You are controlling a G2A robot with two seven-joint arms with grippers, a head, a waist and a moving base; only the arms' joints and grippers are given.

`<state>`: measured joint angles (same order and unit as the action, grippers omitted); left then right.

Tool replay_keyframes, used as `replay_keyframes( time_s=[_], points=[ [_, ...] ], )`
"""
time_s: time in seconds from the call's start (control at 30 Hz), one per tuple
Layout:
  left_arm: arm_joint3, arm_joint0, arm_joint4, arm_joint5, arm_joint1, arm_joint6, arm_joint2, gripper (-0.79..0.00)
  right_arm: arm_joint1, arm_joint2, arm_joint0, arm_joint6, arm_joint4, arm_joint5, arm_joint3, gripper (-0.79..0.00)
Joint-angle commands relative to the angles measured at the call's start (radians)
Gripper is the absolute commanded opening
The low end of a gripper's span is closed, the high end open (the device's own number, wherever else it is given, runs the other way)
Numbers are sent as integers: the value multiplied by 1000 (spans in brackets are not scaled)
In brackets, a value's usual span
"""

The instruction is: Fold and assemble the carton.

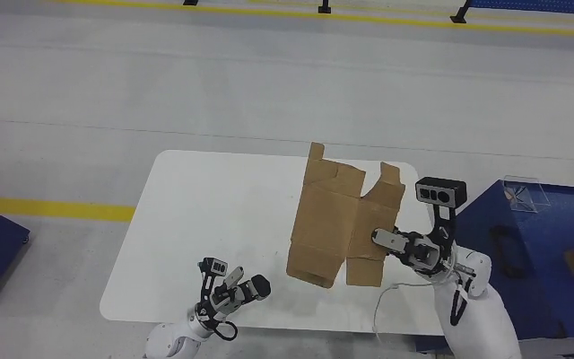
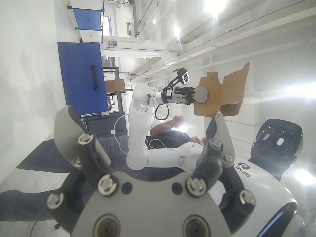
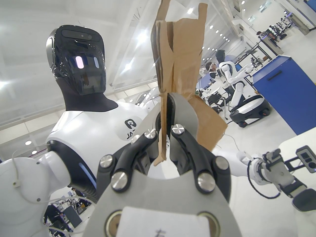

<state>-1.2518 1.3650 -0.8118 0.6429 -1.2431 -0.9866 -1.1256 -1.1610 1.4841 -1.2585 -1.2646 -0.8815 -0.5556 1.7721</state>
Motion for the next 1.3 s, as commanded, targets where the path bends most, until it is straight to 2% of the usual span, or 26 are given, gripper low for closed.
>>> replay_keyframes(
  time_s=[0.0,0.07,0.27,0.4,0.57,0.63,0.73,0.83,0.87,0.9,0.93,0.97,1.1,1.27],
  points=[
    [0,0,0,0,0,0,0,0,2,14,5,9,62,-9,15,-785],
    [0,0,0,0,0,0,0,0,9,65,0,93,304,-93,83,-785],
    [0,0,0,0,0,0,0,0,26,203,-35,439,956,-439,280,-785],
    [0,0,0,0,0,0,0,0,18,309,-31,636,1338,-457,447,-785],
    [0,0,0,0,0,0,0,0,11,353,-55,994,1807,-457,556,-785],
    [0,0,0,0,0,0,0,0,9,378,-75,1232,2021,-457,578,-785],
    [0,0,0,0,0,0,0,0,10,408,-70,1508,2313,-451,578,-785],
    [0,0,0,0,0,0,0,0,17,397,-110,1815,2662,-319,578,-785],
    [0,0,0,0,0,0,0,0,23,388,-131,1918,2795,-248,578,-785],
    [0,0,0,0,0,0,0,0,31,377,-171,2044,2962,-135,578,-785],
    [0,0,0,0,0,0,0,0,34,371,-196,2100,3030,-81,578,-785],
    [0,0,0,0,0,0,0,0,40,368,-239,2183,3155,30,578,-785],
    [0,0,0,0,0,0,0,0,50,352,-341,2310,3401,280,578,-785],
    [0,0,0,0,0,0,0,0,57,314,-408,2335,3538,415,578,-785]
  ],
)
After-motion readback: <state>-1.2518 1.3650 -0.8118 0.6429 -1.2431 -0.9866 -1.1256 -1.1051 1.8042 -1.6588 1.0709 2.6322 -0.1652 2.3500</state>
